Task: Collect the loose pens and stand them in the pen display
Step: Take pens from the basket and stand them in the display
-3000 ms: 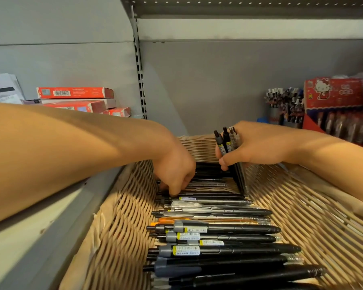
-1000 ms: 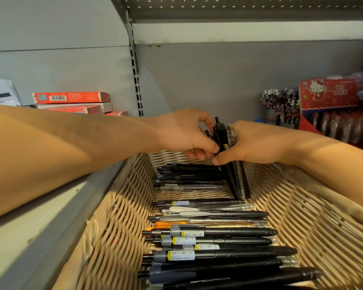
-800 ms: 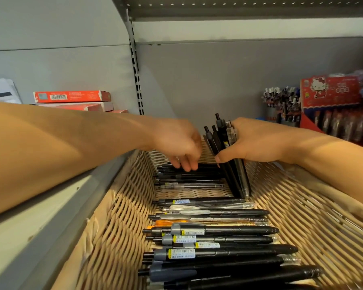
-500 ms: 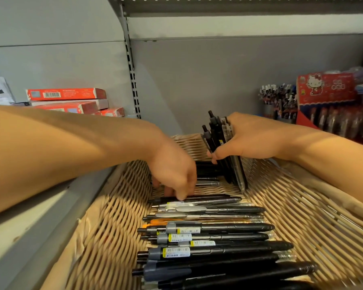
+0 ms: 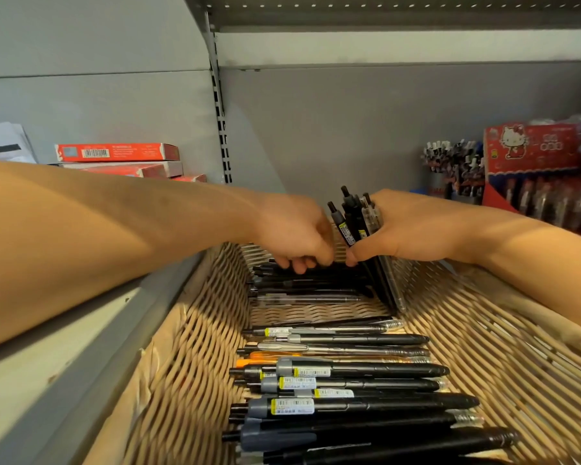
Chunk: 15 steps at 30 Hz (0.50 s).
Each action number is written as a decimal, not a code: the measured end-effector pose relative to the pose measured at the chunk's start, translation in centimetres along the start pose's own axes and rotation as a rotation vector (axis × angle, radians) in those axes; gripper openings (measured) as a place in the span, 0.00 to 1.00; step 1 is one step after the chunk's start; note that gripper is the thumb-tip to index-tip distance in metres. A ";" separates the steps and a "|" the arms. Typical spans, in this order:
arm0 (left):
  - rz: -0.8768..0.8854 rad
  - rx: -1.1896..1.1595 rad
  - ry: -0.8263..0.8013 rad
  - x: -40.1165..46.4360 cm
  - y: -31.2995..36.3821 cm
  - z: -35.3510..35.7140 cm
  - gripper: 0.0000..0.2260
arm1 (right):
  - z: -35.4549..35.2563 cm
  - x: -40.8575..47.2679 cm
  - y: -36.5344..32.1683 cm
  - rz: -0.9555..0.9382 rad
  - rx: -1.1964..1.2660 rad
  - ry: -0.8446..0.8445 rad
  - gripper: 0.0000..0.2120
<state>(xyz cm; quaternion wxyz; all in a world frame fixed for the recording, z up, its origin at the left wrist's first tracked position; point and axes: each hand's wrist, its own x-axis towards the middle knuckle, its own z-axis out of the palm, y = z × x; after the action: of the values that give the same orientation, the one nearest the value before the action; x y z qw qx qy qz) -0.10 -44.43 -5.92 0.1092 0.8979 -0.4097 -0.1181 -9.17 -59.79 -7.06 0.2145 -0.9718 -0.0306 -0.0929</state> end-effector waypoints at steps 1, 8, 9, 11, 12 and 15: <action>0.025 -0.080 0.060 0.0 0.0 -0.2 0.08 | 0.0 0.0 0.0 -0.009 0.008 -0.006 0.08; 0.118 -0.380 0.209 -0.4 -0.2 -0.3 0.15 | 0.0 0.1 0.3 -0.029 0.090 -0.014 0.07; 0.130 -0.409 0.222 -0.4 -0.2 -0.3 0.15 | 0.0 0.1 0.3 -0.032 0.104 -0.017 0.08; 0.151 -0.473 0.248 -0.5 -0.1 -0.3 0.15 | 0.0 0.2 0.3 -0.022 0.113 -0.014 0.10; 0.160 -0.502 0.250 -0.5 -0.1 -0.4 0.16 | 0.0 0.2 0.3 -0.017 0.115 -0.007 0.11; 0.184 -0.553 0.233 -0.7 -0.1 -0.3 0.16 | 0.0 0.1 0.3 -0.027 0.121 0.007 0.11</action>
<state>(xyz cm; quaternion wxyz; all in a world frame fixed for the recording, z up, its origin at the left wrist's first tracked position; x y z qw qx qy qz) -0.41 -43.82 -5.62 0.4058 0.8008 -0.4264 -0.1108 -9.03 -60.08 -7.20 0.2718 -0.9562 -0.0484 -0.0971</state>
